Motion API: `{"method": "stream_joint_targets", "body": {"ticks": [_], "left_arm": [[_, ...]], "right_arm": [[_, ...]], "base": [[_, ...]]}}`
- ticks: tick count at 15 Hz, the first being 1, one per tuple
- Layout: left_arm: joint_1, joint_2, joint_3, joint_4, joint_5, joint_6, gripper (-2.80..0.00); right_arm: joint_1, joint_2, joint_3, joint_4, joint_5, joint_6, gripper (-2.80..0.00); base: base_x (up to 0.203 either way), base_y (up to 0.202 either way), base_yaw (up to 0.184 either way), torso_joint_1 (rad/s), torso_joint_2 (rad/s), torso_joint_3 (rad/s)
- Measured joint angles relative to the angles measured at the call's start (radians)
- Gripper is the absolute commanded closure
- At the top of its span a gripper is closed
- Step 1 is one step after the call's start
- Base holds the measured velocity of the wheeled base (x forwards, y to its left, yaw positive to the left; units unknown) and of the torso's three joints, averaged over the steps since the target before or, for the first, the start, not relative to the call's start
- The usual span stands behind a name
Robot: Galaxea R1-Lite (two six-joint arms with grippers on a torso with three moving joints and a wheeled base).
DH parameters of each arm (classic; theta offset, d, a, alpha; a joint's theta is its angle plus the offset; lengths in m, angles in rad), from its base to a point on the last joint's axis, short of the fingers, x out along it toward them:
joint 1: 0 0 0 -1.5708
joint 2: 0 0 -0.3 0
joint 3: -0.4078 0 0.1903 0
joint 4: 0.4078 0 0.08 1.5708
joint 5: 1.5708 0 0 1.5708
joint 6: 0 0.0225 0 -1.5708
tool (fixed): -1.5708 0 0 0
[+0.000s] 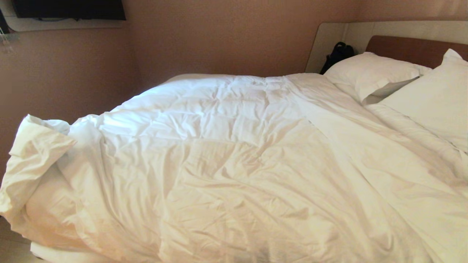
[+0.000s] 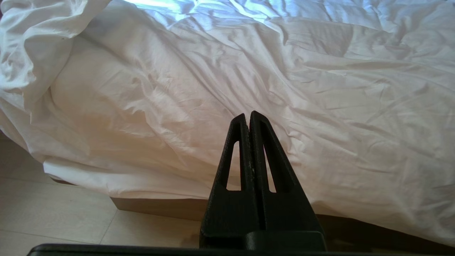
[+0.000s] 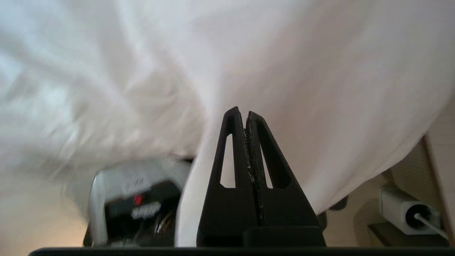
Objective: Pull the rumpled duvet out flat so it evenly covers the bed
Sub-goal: Flatten the corners of the folded blanket
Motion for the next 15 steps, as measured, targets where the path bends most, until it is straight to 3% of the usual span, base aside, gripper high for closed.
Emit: {"method": "stream_joint_targets", "body": {"ticks": [6, 11, 15], "left_arm": [[0.000, 0.000, 0.000, 0.000, -0.001, 0.000, 0.00], [0.000, 0.000, 0.000, 0.000, 0.000, 0.000, 0.00], [0.000, 0.000, 0.000, 0.000, 0.000, 0.000, 0.00]], "right_arm": [[0.005, 0.045, 0.160, -0.198, -0.057, 0.045, 0.00], [0.020, 0.083, 0.394, -0.366, -0.070, -0.033, 0.00], [0.021, 0.158, 0.482, -0.487, -0.073, -0.093, 0.00]], "base": [[0.000, 0.000, 0.000, 0.000, 0.00, 0.000], [0.000, 0.000, 0.000, 0.000, 0.00, 0.000], [0.000, 0.000, 0.000, 0.000, 0.00, 0.000]]}}
